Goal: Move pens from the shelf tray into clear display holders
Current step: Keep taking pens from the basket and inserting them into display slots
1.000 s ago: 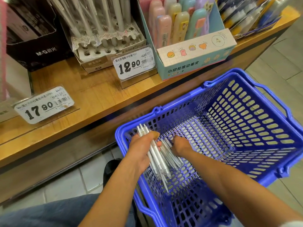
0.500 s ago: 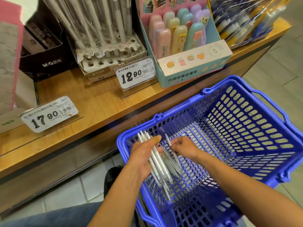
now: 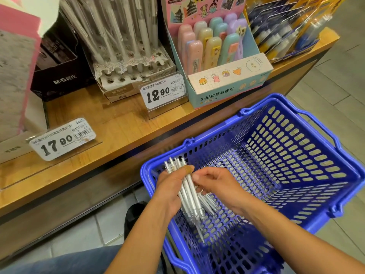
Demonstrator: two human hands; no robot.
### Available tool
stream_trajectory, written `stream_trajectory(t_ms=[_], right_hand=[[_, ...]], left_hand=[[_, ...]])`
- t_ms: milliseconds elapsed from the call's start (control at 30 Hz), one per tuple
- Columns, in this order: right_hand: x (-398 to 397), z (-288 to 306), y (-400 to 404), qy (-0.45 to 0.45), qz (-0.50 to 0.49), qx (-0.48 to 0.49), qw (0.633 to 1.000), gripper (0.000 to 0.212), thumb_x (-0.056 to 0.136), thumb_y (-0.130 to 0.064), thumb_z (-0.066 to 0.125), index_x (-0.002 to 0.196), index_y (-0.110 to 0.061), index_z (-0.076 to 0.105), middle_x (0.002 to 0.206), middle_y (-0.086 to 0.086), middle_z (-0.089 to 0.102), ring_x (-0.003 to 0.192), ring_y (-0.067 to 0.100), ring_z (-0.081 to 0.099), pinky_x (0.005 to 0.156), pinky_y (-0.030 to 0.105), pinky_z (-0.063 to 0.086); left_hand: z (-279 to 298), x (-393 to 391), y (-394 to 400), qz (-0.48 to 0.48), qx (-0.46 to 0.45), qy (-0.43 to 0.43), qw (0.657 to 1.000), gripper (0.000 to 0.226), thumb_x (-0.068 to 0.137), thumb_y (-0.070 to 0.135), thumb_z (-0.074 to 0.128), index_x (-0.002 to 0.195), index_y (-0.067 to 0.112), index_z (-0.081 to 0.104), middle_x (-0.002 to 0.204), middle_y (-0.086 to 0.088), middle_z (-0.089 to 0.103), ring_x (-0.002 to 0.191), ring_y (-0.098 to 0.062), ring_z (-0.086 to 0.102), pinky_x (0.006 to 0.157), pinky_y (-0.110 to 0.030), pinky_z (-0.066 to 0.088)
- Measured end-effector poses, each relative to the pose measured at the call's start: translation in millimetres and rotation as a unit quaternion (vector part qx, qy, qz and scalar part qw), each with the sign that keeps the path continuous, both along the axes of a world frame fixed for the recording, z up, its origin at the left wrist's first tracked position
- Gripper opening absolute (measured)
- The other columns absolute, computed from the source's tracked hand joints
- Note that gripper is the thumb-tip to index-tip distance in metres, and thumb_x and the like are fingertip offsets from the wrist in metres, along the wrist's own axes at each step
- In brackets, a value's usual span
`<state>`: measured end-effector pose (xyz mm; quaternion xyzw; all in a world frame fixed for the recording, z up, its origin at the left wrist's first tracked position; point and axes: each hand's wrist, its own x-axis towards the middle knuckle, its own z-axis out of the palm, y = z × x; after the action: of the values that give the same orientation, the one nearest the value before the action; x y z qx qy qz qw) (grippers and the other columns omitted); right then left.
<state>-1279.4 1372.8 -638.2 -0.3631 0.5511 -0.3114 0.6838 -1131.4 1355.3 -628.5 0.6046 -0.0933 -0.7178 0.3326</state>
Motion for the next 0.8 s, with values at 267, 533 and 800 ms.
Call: stream_trajectory(t_ms=[267,533,800], right_hand=[[-45.9,-127.6,-27.8,0.35,0.155,0.073,0.921,0.01,0.097,-0.01,0.055,0.095,-0.003,0.062,0.086,0.012,0.057,0.077,0.024,0.052,0.075,0.043,0.048],[-16.5,-163.1,-19.1,0.48,0.305,0.04,0.822,0.02,0.097,-0.031,0.055,0.096,-0.014,0.045,0.091,0.011,0.054,0.081,0.028,0.053,0.066,0.033,0.04],[-14.4,-152.1,-21.9,0.524,0.349,0.041,0.776,0.016,0.102,-0.021,0.044,0.096,-0.009,0.054,0.096,0.011,0.06,0.075,0.025,0.055,0.066,0.031,0.041]], left_hand=[[1.2,0.9,-2.7,0.0,0.021,0.001,1.0,0.06,0.078,0.007,0.077,0.133,-0.003,0.053,0.065,-0.008,0.069,0.056,-0.016,0.07,0.049,-0.025,0.053],[-0.1,2.1,-1.5,-0.013,0.02,-0.002,1.0,0.058,0.08,0.003,0.075,0.132,-0.005,0.052,0.09,-0.014,0.073,0.068,-0.017,0.074,0.059,-0.03,0.057],[-4.3,-0.6,-2.3,-0.017,0.023,-0.003,1.0,0.064,0.081,0.009,0.075,0.138,-0.001,0.05,0.069,-0.009,0.075,0.099,-0.027,0.07,0.102,-0.051,0.047]])
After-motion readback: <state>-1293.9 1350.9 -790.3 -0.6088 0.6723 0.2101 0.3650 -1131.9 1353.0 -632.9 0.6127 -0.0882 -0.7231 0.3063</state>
